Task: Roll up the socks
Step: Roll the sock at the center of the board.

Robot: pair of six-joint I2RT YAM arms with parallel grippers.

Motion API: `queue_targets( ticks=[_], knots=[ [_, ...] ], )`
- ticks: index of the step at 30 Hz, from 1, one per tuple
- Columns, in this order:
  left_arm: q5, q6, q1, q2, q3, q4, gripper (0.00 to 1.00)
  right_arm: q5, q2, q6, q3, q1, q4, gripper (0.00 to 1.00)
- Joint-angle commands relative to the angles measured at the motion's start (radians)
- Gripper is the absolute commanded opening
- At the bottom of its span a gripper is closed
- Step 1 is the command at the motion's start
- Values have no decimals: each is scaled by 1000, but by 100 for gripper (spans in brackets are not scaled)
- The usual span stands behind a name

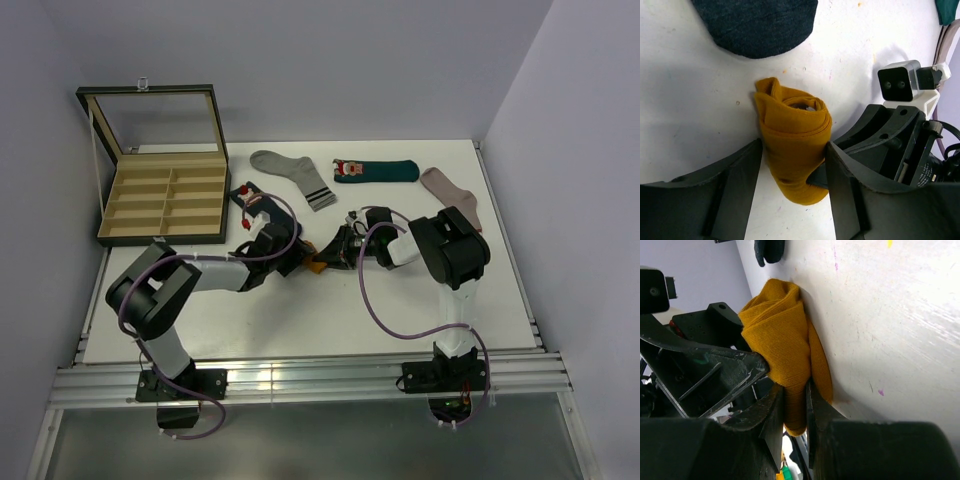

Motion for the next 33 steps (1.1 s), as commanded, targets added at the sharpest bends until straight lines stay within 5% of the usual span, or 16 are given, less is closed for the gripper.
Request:
queue_targets(
  ticks=[1,14,20,33],
  knots=[
    [-9,23,8,74,-21,-201,60,162,69,-82,-57,-3,-268,7],
    [26,68,-3,226,150,-421,40,243,10,-146,-30,-3,-375,25],
    [9,124,-26,300,273,-565,39,343,-92,-203,-30,-2,-450,38],
    [-46,266,-73,410,508,-780,42,755,-522,-405,-76,-2,-783,41]
  ],
)
